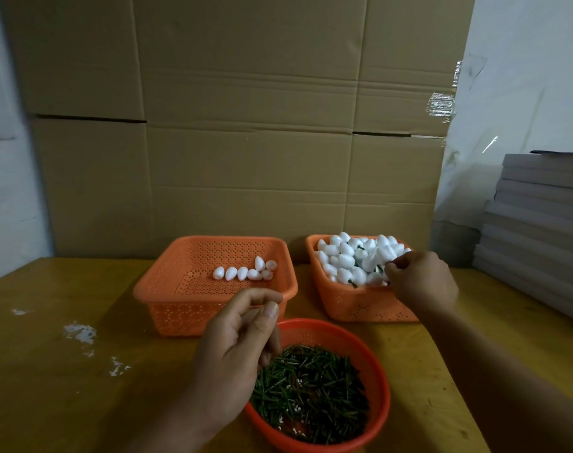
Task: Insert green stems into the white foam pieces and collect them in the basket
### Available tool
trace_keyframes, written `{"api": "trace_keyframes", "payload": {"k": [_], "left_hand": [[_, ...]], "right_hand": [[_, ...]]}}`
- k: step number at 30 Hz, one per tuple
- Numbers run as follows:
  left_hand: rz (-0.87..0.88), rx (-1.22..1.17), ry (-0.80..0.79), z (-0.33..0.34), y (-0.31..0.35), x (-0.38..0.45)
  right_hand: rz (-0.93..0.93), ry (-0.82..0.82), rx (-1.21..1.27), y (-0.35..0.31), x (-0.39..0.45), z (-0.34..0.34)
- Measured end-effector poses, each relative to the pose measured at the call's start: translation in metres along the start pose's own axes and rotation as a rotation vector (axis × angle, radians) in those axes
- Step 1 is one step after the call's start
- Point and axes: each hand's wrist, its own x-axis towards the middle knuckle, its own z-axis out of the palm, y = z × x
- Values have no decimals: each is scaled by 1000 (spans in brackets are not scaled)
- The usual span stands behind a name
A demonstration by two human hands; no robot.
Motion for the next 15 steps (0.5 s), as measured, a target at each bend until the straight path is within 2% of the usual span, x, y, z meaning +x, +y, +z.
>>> {"api": "trace_keyframes", "payload": {"k": [6,15], "left_hand": [[3,-10,-1,0,1,1],[16,3,-15,-1,0,1]], "right_hand": [[38,3,-64,-2,7,14],[48,-111,-56,-13,16,17]]}}
